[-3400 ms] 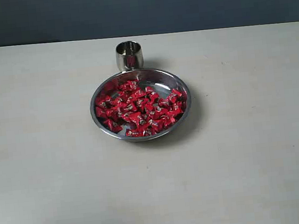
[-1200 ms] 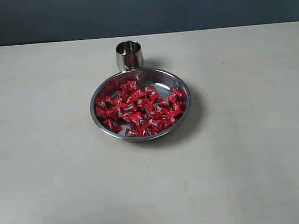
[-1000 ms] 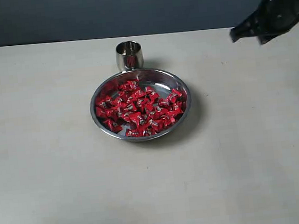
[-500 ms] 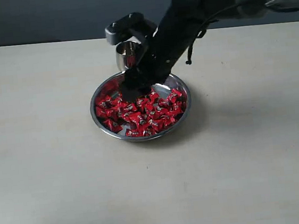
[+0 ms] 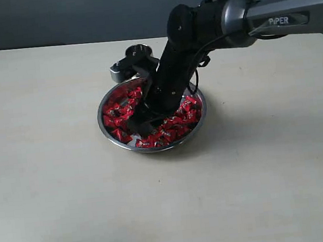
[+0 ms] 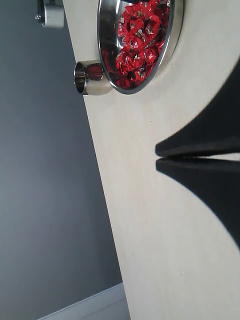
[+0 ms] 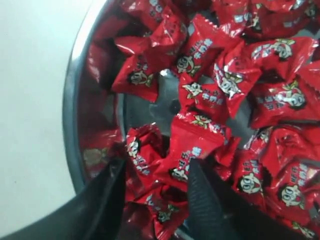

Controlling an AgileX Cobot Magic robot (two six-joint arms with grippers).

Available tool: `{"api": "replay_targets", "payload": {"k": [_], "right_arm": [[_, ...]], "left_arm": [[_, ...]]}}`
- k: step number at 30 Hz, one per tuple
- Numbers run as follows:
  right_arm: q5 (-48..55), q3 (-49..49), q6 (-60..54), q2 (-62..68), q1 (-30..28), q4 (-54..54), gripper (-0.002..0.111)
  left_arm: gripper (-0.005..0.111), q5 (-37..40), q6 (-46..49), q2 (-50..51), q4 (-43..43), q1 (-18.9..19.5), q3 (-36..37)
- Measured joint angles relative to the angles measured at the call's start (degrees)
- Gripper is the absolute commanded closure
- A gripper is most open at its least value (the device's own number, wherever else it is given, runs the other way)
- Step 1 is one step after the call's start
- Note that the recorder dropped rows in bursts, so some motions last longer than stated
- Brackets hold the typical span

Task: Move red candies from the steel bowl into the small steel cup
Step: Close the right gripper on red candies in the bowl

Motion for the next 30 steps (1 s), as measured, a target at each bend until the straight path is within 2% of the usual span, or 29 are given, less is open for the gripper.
{"api": "replay_targets", "payload": {"k": [12,19,25,27,30], "right_arm": [[-2.74,-0.09,0.13,2.0,0.0,-0.03,0.069],[-3.94,-0.09,0.13,2.0,0.0,-0.15,0.086],[-4.71,-0.09,0.21,2.0,0.0,-0.52,0.083],[-4.71,-0.09,0.21,2.0,0.0,-0.63,0.087],[-4.71,-0.09,0.21,2.0,0.0,-0.88,0.103]], "left_arm": [[0.105,0.0,0.0,0.0,0.0,0.0,0.0],[0.105,0.0,0.0,0.0,0.0,0.0,0.0],[0.105,0.0,0.0,0.0,0.0,0.0,0.0],[0.105,0.0,0.0,0.0,0.0,0.0,0.0],[0.105,0.0,0.0,0.0,0.0,0.0,0.0]]}}
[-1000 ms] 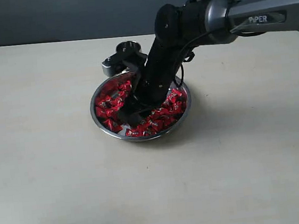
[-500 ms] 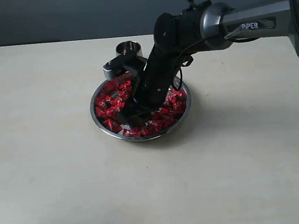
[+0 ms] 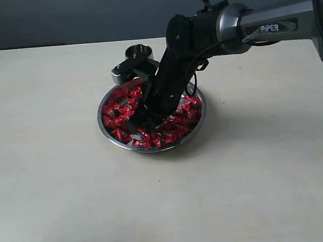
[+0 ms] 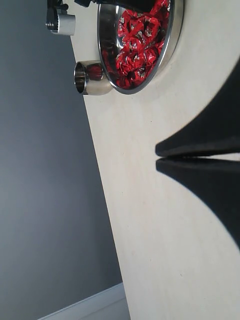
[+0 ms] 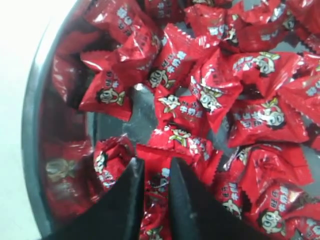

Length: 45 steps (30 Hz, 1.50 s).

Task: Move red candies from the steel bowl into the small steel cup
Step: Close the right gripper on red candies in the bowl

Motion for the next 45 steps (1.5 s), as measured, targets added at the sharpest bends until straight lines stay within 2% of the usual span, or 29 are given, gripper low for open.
{"api": "replay_targets", "payload": {"k": [1,8,10,11,13,16,18,20,23,27,29,30,37,40,45], "right_arm": [[0.0,0.0,0.0,0.0,0.0,0.0,0.109],[-0.03,0.0,0.0,0.0,0.0,0.0,0.109],[-0.03,-0.13,0.22,0.0,0.0,0.0,0.106],[0.07,-0.26,0.44,0.0,0.0,-0.09,0.102],[0.46,-0.74,0.66,0.0,0.0,-0.23,0.088],[0.59,-1.04,0.63,0.0,0.0,-0.23,0.062],[0.72,-1.19,0.63,0.0,0.0,-0.34,0.057],[0.96,-1.22,0.91,0.23,0.0,-0.64,0.061],[1.35,-1.32,0.91,1.22,0.0,-0.98,0.077],[1.38,-1.32,1.16,1.58,0.0,-1.08,0.089],[1.38,-1.32,1.16,1.58,0.0,-1.08,0.098],[1.38,-1.32,1.16,1.58,0.0,-1.08,0.109],[1.36,-1.32,1.27,0.09,0.0,-1.08,0.108],[1.36,-1.32,1.27,-1.68,0.0,-1.08,0.091],[-2.12,-1.32,1.27,-2.2,0.0,-2.38,0.09]], "left_arm": [[0.105,0.0,0.0,0.0,0.0,0.0,0.0],[0.105,0.0,0.0,0.0,0.0,0.0,0.0],[0.105,0.0,0.0,0.0,0.0,0.0,0.0],[0.105,0.0,0.0,0.0,0.0,0.0,0.0],[0.105,0.0,0.0,0.0,0.0,0.0,0.0],[0.105,0.0,0.0,0.0,0.0,0.0,0.0],[0.105,0.0,0.0,0.0,0.0,0.0,0.0],[0.105,0.0,0.0,0.0,0.0,0.0,0.0],[0.105,0.0,0.0,0.0,0.0,0.0,0.0],[0.105,0.0,0.0,0.0,0.0,0.0,0.0],[0.105,0.0,0.0,0.0,0.0,0.0,0.0],[0.105,0.0,0.0,0.0,0.0,0.0,0.0],[0.105,0.0,0.0,0.0,0.0,0.0,0.0],[0.105,0.0,0.0,0.0,0.0,0.0,0.0],[0.105,0.0,0.0,0.0,0.0,0.0,0.0]]}}
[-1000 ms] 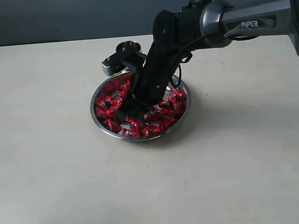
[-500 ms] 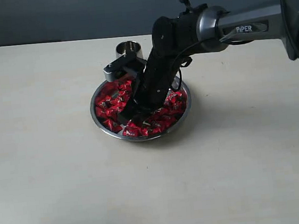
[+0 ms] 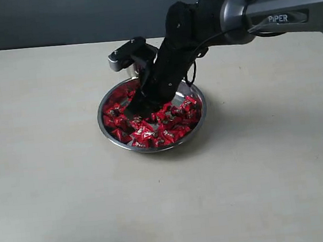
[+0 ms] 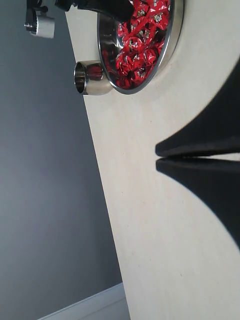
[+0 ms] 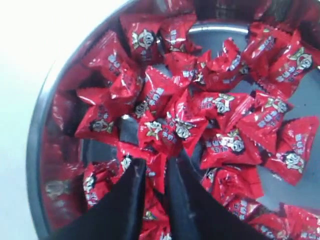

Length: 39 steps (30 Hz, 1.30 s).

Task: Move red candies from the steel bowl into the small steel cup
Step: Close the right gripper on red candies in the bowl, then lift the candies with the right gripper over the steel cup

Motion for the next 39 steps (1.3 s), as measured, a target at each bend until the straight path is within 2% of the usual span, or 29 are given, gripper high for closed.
{"api": "replay_targets", "payload": {"k": [2,6,8,14,35,37,39], "right_arm": [[0.94,0.0,0.1,-0.53,0.0,1.52,0.086],[5.89,0.0,0.1,-0.65,0.0,1.28,0.059],[7.89,0.0,0.1,-0.54,0.0,0.58,0.057],[8.5,-0.04,-0.03,1.13,0.0,-0.4,0.07],[5.05,-0.04,-0.03,3.84,0.0,-0.65,0.069],[4.76,-0.04,-0.03,3.97,0.0,-0.65,0.071],[4.37,-0.04,-0.03,3.97,0.0,-0.42,0.079]], "left_arm": [[0.105,0.0,0.0,0.0,0.0,0.0,0.0],[0.105,0.0,0.0,0.0,0.0,0.0,0.0],[0.105,0.0,0.0,0.0,0.0,0.0,0.0],[0.105,0.0,0.0,0.0,0.0,0.0,0.0],[0.105,0.0,0.0,0.0,0.0,0.0,0.0],[0.105,0.0,0.0,0.0,0.0,0.0,0.0],[0.105,0.0,0.0,0.0,0.0,0.0,0.0]]}}
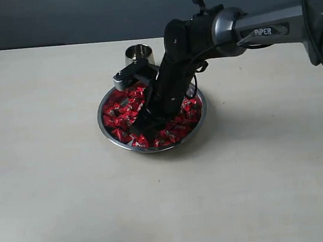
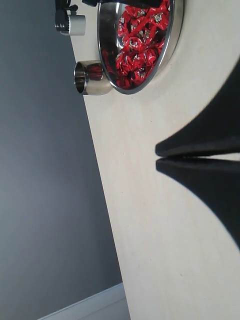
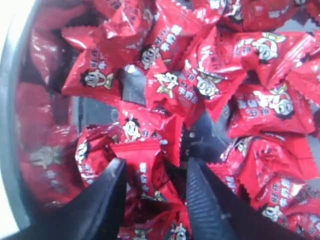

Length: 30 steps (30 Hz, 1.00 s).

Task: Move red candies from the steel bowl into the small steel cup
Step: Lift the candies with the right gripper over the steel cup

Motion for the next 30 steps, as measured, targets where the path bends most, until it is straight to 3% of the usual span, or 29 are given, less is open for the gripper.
{"api": "replay_targets", "payload": {"k": [4,21,25,30], "right_arm": [[0.02,0.0,0.0,0.0,0.0,-0.03,0.108],[-6.46,0.0,0.0,-6.47,0.0,0.13,0.109],[-13.48,0.0,0.0,-8.27,0.0,0.03,0.109],[-29.31,0.0,0.0,-8.17,0.0,-0.2,0.109]], "left_arm": [[0.105,0.0,0.0,0.0,0.0,0.0,0.0],[0.105,0.0,0.0,0.0,0.0,0.0,0.0],[0.105,0.0,0.0,0.0,0.0,0.0,0.0],[0.105,0.0,0.0,0.0,0.0,0.0,0.0]]}}
